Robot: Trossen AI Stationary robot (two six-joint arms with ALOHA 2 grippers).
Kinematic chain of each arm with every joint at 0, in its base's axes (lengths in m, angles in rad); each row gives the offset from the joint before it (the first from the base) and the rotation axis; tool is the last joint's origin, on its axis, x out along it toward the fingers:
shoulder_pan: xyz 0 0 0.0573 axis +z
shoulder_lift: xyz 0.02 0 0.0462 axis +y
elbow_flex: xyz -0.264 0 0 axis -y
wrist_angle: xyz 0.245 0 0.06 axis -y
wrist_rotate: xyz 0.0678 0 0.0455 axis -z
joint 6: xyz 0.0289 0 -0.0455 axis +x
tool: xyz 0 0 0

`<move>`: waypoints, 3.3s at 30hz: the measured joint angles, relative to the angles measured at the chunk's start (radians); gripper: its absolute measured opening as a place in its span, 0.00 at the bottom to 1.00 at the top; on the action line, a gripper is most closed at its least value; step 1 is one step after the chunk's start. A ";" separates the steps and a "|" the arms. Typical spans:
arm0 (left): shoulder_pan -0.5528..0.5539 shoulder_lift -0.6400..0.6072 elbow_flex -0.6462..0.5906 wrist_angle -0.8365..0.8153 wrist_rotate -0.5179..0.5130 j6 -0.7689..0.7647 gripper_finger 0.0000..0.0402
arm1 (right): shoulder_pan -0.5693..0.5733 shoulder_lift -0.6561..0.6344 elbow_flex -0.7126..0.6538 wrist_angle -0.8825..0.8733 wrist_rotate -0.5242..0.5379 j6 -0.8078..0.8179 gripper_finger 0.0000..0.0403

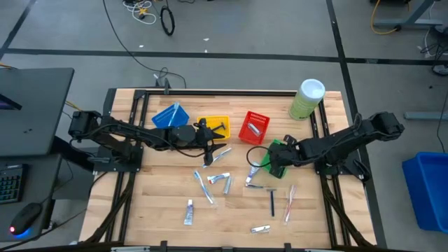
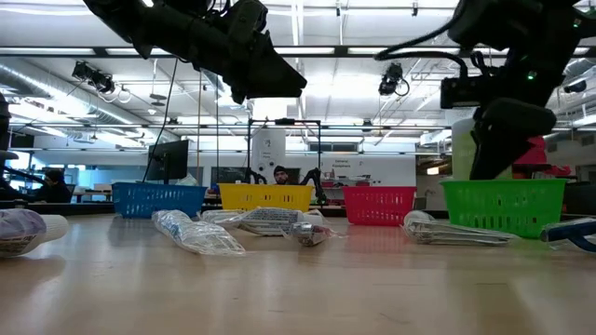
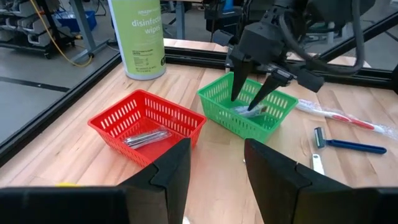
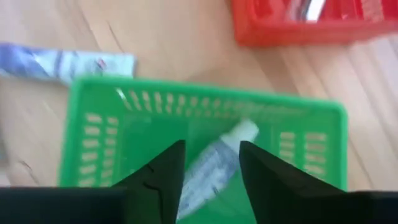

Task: Pick & Place Travel size toiletries
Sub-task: Put the blue toothbrush into the blue bin

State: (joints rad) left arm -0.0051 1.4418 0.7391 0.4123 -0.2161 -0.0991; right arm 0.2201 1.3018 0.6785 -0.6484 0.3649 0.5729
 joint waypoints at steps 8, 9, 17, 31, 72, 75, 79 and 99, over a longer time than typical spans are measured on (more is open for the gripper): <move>0.000 0.000 0.000 -0.175 0.001 -0.137 0.39 | -0.005 0.000 0.031 0.285 0.084 -0.290 0.48; 0.000 0.000 0.000 -0.211 0.000 -0.164 0.39 | -0.007 0.000 0.031 0.345 0.102 -0.347 0.48; -0.047 0.000 0.000 -0.362 -0.001 -0.236 0.39 | -0.063 0.000 0.031 0.751 0.099 -0.800 0.48; -0.158 0.000 0.000 -0.383 -0.215 -0.409 0.39 | -0.215 0.000 0.028 0.831 0.098 -0.966 0.39; -0.116 0.408 0.091 -0.292 -0.212 -0.518 0.13 | -0.406 0.000 0.027 1.025 -0.247 -1.011 0.36; -0.116 0.410 0.107 -0.293 -0.212 -0.515 0.07 | -0.407 0.000 0.027 0.992 -0.267 -0.974 0.37; -0.118 0.399 0.134 -0.292 -0.233 -0.470 0.07 | -0.409 0.000 0.027 0.927 -0.272 -0.918 0.39; -0.101 -0.132 0.148 -0.954 -0.695 -0.709 0.10 | -0.409 0.001 0.023 0.755 -0.272 -0.627 0.47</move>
State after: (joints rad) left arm -0.1059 1.3099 0.8872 -0.5413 -0.9114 -0.8084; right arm -0.1894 1.3030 0.7017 0.1069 0.0925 -0.0543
